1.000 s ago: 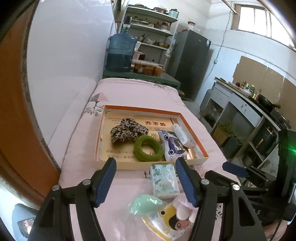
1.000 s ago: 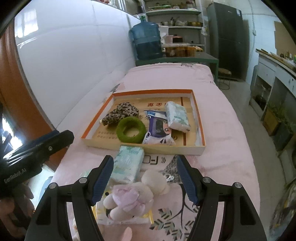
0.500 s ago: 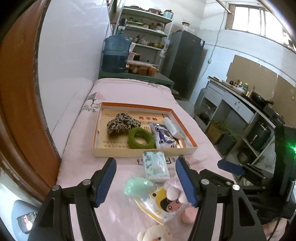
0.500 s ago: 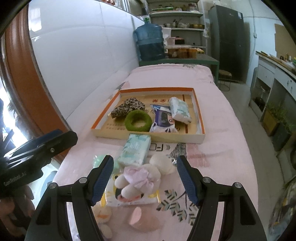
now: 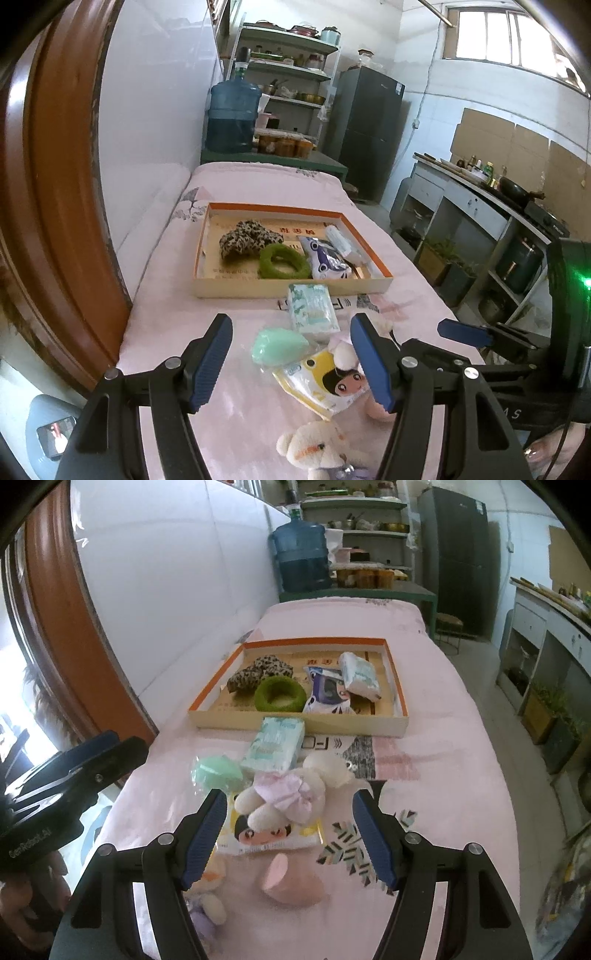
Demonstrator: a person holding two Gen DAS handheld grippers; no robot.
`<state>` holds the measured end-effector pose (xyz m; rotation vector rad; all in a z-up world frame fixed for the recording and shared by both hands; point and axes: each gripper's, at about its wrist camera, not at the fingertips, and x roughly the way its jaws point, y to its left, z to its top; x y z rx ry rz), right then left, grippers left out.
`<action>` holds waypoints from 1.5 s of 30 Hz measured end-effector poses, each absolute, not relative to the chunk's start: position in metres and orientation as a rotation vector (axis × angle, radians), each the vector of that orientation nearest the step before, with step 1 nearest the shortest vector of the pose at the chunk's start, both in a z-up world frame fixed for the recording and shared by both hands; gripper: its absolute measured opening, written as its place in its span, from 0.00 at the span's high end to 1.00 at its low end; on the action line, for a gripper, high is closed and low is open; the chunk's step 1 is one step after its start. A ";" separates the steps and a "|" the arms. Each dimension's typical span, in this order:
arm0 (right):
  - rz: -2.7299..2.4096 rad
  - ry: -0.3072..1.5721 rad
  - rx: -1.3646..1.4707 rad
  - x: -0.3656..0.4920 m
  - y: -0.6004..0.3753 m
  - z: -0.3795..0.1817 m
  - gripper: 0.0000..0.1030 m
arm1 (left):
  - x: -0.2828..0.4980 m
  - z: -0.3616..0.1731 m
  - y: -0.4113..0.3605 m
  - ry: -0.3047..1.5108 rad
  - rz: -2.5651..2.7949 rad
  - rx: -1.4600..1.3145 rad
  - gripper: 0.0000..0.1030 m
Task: Organize soft objects
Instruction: 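Move both tools back to the pile toward the teddy bear and pink sponge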
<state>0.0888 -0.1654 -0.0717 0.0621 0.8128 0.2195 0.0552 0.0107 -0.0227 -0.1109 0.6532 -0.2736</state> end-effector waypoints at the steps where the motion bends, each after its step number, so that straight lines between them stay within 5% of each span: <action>1: 0.219 0.815 0.063 0.088 -0.166 -0.073 0.30 | 0.054 -0.024 0.011 0.655 -0.275 -0.112 0.36; 45: 0.203 0.946 0.054 0.069 -0.168 -0.136 0.30 | -0.002 -0.104 0.008 0.765 -0.358 -0.153 0.36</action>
